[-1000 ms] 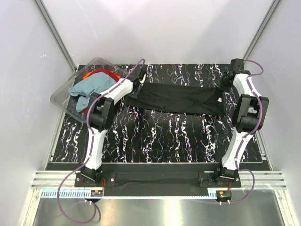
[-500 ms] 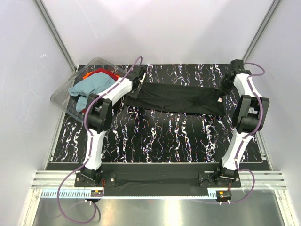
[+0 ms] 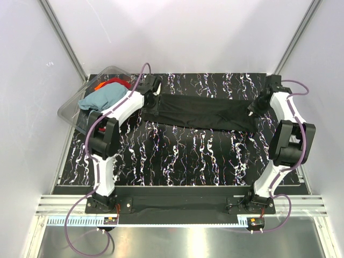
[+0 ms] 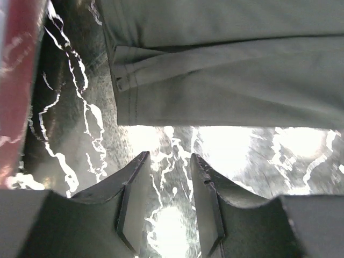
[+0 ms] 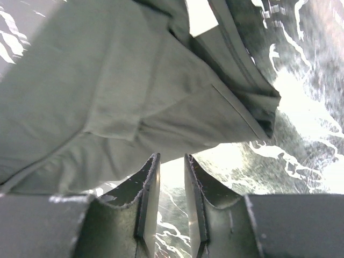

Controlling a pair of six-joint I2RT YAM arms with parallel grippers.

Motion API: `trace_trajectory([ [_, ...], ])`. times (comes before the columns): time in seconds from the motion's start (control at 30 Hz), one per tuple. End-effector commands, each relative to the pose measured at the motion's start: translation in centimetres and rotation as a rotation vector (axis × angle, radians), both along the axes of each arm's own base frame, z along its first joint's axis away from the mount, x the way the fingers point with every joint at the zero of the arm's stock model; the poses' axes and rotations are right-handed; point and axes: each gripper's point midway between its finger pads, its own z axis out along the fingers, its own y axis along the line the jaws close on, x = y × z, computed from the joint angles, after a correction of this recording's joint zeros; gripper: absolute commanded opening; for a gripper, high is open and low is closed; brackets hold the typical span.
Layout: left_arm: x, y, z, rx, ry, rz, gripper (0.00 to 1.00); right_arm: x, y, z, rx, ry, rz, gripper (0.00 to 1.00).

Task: Fold and stack the t-shirts
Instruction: Fold the tshirt

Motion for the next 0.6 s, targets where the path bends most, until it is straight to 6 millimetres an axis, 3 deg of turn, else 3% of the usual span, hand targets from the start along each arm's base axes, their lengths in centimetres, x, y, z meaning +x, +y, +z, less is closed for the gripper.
trace_trajectory([
  [0.0,1.2,0.7,-1.5,-0.061,0.019,0.105,0.41,-0.5,0.1,-1.3,0.025,0.031,-0.03,0.31],
  [0.13,2.1,0.9,-1.7,-0.064,-0.007,0.127,0.46,-1.1,-0.1,-3.1,0.029,0.066,-0.046,0.3],
  [0.3,2.3,1.7,-3.8,-0.04,0.018,0.17,0.47,-2.4,-0.9,-6.2,0.017,0.135,-0.071,0.3],
  [0.57,2.8,2.0,-6.3,-0.017,0.044,0.183,0.48,-2.9,-2.2,-8.0,-0.02,0.171,-0.085,0.3],
])
